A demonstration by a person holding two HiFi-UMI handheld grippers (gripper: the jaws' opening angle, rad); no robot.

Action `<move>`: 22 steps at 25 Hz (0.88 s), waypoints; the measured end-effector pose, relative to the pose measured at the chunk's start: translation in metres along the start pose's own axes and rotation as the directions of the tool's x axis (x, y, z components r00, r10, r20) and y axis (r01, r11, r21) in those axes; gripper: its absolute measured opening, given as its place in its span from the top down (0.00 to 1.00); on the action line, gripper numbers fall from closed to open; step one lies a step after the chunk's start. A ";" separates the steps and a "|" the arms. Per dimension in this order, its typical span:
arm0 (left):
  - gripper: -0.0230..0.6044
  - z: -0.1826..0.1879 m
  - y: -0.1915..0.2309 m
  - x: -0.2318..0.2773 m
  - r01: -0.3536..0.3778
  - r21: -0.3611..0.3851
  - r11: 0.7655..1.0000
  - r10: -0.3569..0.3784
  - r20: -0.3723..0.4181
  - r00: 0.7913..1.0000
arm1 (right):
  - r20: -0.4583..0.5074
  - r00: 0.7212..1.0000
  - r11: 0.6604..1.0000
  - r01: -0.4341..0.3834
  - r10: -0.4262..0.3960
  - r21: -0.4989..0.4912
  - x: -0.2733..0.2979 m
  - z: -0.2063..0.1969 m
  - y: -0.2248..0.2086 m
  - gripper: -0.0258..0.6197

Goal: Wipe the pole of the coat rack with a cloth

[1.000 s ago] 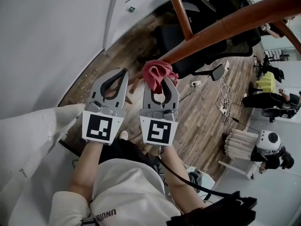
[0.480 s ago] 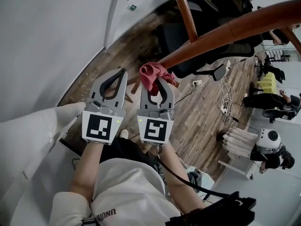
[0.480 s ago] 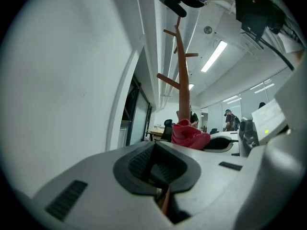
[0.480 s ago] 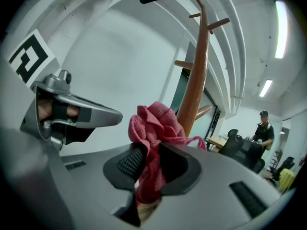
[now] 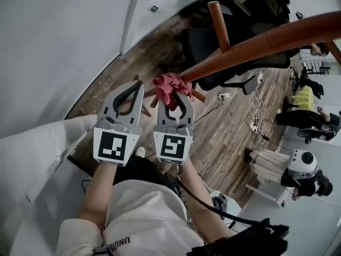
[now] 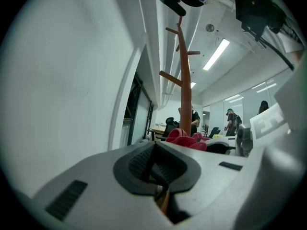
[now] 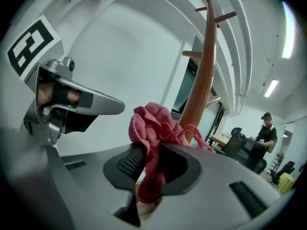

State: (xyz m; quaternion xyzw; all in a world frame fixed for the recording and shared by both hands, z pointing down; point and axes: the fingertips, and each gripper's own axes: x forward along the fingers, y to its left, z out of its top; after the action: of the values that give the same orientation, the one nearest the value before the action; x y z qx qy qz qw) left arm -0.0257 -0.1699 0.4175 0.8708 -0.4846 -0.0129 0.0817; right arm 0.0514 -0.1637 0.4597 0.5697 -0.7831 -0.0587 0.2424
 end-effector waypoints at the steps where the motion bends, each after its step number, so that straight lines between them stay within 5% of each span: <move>1: 0.94 0.000 0.000 0.000 -0.002 0.000 1.000 0.002 -0.001 1.000 | -0.002 1.000 1.000 -0.005 0.005 -0.006 0.001 -0.001 0.001 0.82; 14: 0.94 -0.018 0.003 -0.008 -0.008 0.033 0.999 0.010 -0.067 0.998 | -0.129 0.989 0.993 -0.065 0.077 0.096 0.008 -0.047 0.016 0.82; 22: 0.94 -0.026 0.007 -0.005 -0.004 0.050 0.999 0.009 -0.115 0.993 | -0.123 0.983 0.969 -0.103 0.133 0.224 0.011 -0.043 0.017 0.82</move>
State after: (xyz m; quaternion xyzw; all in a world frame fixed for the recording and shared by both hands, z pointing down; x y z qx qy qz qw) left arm -0.0316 -0.1659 0.4438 0.8703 -0.4821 0.0496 0.0880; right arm 0.0530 -0.1595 0.5070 0.5477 -0.7989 0.0808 0.2351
